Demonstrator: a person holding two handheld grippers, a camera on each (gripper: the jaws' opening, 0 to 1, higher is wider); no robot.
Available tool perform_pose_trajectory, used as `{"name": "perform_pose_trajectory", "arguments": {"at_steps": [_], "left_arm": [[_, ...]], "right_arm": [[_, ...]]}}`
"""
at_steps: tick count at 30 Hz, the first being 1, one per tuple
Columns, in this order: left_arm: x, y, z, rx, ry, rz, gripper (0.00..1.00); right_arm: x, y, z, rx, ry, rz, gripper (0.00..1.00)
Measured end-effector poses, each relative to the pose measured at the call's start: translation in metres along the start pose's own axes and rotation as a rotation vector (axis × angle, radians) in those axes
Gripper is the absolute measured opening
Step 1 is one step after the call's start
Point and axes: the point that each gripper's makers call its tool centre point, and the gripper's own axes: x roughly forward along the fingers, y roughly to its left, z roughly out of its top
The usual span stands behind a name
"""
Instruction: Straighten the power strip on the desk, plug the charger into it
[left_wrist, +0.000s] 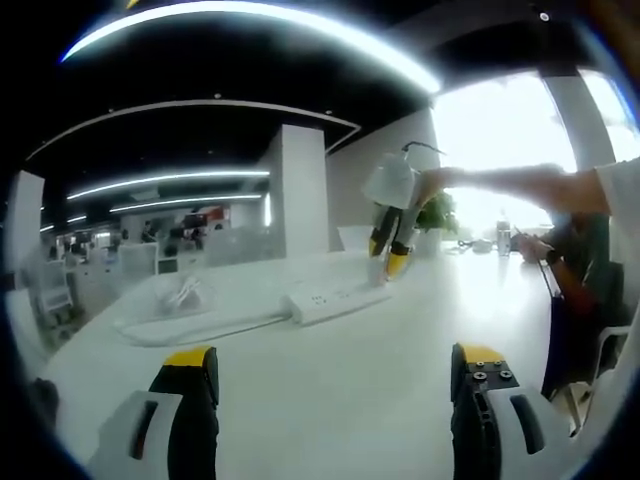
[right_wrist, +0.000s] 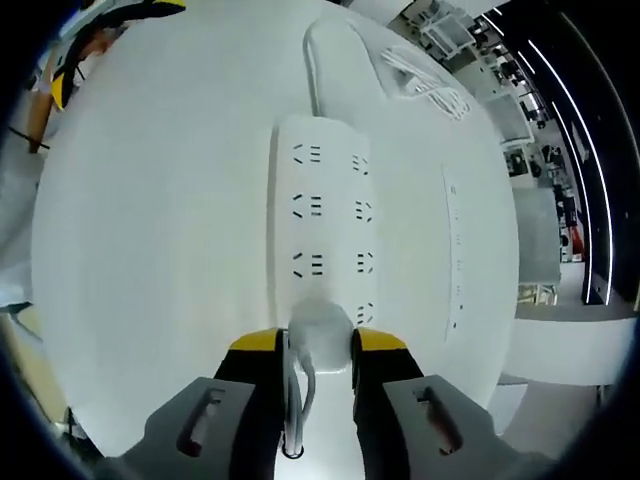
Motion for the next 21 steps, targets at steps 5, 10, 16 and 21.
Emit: {"name": "perform_pose_trajectory", "arguments": {"at_steps": [5,10,16,21], "left_arm": [[0.002,-0.001,0.003,0.001,-0.007,-0.003,0.99],[0.006,-0.001,0.001,0.000,-0.001,-0.004,0.99],[0.015,0.000,-0.003,-0.005,0.017,-0.007,0.99],[0.017,0.001,-0.003,-0.003,0.023,0.002,0.99]], "right_arm": [[0.001,-0.001,0.001,-0.012,0.038,-0.012,0.23],[0.001,-0.003,-0.001,0.016,0.002,-0.003,0.22],[0.003,-0.006,-0.001,0.027,-0.037,0.012,0.22],[0.012,-0.008,-0.005,0.043,-0.043,0.029,0.22]]}}
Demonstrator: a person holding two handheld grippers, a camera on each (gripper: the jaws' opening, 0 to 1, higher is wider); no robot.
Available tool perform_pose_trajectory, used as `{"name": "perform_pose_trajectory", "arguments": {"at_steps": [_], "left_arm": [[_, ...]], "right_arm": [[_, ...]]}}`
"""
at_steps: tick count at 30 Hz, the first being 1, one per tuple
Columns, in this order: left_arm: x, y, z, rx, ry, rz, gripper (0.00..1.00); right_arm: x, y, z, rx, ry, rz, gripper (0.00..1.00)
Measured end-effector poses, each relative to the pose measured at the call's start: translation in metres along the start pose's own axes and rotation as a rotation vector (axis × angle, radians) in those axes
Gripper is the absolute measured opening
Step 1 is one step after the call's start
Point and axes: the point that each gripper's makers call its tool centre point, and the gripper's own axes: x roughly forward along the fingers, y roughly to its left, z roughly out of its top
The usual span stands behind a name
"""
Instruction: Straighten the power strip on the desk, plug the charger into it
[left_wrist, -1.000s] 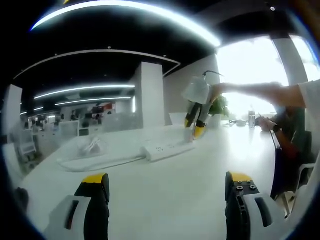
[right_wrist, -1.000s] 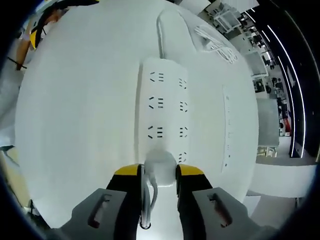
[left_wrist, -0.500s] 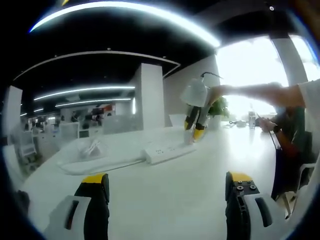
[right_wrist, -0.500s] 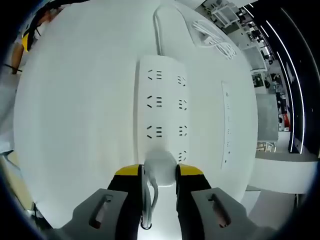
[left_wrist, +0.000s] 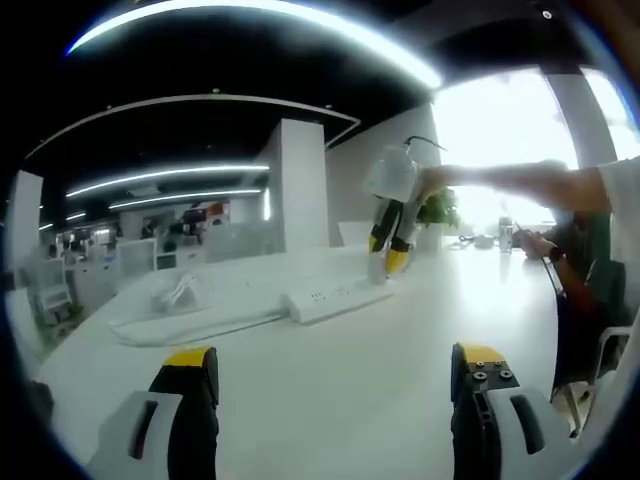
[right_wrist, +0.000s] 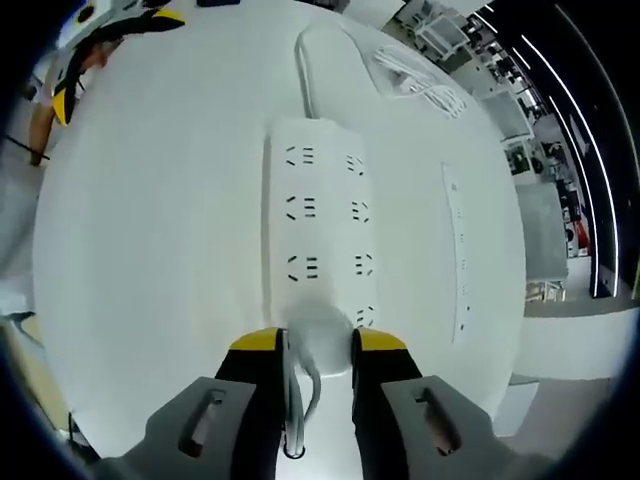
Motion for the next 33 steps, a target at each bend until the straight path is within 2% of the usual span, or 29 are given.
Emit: {"name": "perform_pose_trajectory", "arguments": {"at_steps": [19,33], "left_arm": [[-0.001,0.002,-0.009,-0.011,0.021,0.007,0.99],[-0.005,0.012,-0.015,-0.024,0.037,0.025,0.99]], "right_arm": [[-0.001,0.003,0.002,-0.025,-0.025,-0.005,0.24],[0.000,0.005,0.003,0.046,-0.072,0.040,0.28]]}}
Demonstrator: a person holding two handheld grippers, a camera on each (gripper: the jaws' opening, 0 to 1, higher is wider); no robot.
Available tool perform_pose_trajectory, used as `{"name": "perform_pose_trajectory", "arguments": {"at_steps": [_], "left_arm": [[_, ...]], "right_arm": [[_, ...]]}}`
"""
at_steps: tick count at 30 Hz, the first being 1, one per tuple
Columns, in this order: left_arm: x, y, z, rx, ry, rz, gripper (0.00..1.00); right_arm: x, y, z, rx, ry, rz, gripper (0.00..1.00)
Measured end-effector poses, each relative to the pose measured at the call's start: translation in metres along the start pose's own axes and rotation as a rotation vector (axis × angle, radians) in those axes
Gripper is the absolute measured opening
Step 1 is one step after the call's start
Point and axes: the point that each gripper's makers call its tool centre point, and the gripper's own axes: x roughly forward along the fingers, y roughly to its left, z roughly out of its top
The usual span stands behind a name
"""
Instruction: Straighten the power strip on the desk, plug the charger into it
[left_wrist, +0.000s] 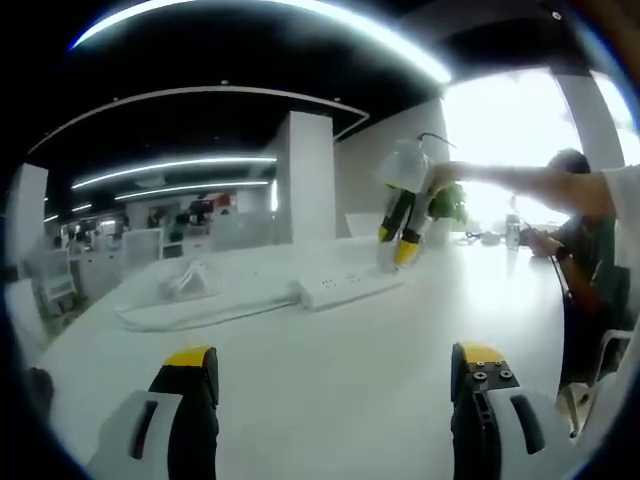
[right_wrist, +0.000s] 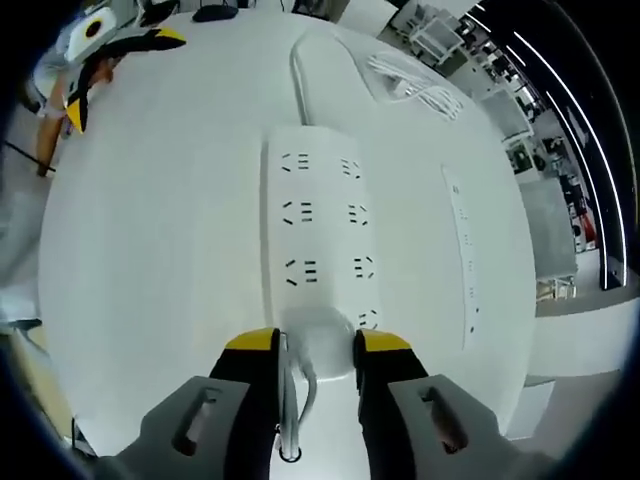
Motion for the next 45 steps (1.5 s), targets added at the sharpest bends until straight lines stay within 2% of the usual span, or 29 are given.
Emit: {"name": "perform_pose_trajectory", "arguments": {"at_steps": [10,19,22,31,38,45], "left_arm": [[-0.002,0.001,0.002,-0.002,-0.006,0.001,0.99],[-0.004,0.000,0.003,0.000,-0.012,0.000,0.99],[-0.004,-0.001,0.003,0.000,-0.014,-0.002,0.99],[-0.009,0.000,0.004,-0.002,-0.021,0.000,0.99],[-0.011,0.001,0.004,-0.004,-0.023,0.005,0.99],[-0.011,0.001,0.004,-0.005,-0.018,0.005,0.99]], "right_arm": [[0.003,-0.003,0.001,-0.010,-0.017,-0.012,0.44],[0.000,-0.003,0.003,-0.032,-0.032,-0.020,0.66],[-0.002,-0.001,0.007,-0.025,-0.058,-0.011,0.71],[0.000,0.003,0.009,-0.028,-0.101,-0.012,0.99],[-0.008,0.002,0.014,-0.020,-0.131,-0.025,1.00],[-0.026,-0.003,0.024,0.022,-0.221,-0.047,1.00]]}}
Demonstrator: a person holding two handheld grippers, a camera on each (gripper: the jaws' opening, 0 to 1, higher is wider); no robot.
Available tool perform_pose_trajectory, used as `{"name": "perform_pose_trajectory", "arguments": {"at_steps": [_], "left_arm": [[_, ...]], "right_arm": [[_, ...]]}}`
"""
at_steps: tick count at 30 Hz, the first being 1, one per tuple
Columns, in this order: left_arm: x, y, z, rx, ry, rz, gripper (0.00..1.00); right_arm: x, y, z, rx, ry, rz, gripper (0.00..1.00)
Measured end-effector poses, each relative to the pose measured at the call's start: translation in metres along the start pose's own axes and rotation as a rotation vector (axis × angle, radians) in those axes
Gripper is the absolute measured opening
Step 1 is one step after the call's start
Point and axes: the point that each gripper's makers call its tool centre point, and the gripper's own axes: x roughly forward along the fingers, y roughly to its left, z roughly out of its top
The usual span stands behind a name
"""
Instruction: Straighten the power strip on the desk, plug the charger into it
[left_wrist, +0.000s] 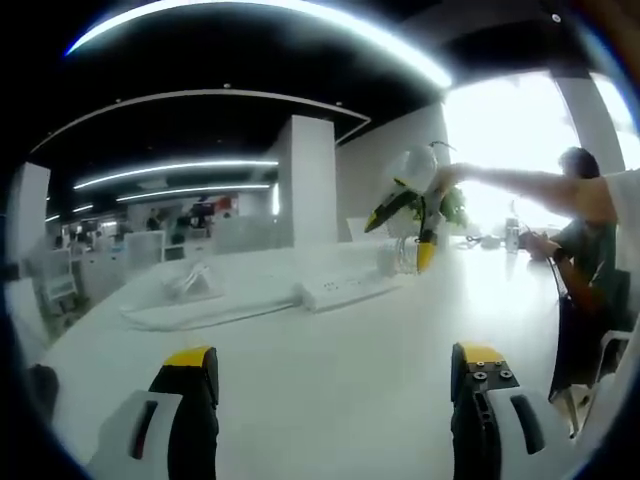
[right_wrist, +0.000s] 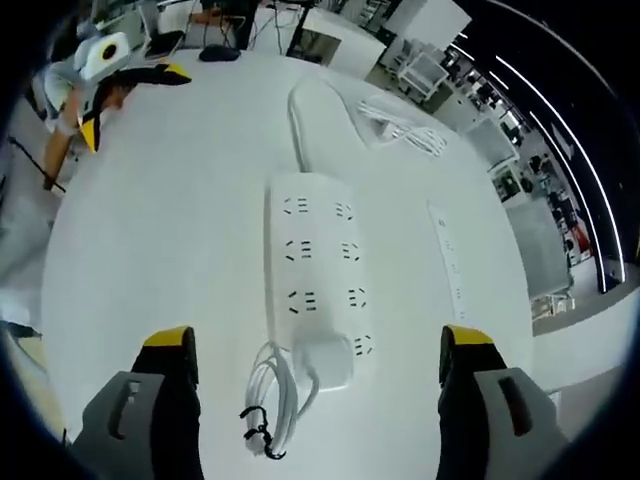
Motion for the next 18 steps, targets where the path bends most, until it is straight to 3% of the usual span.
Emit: {"name": "perform_pose_trajectory", "arguments": {"at_steps": [18], "left_arm": [[0.006,-0.002,0.002,0.001,0.001,-0.016,0.99]], "right_arm": [[-0.037,-0.009,0.011,0.106,-0.198,-0.068,1.00]]}}
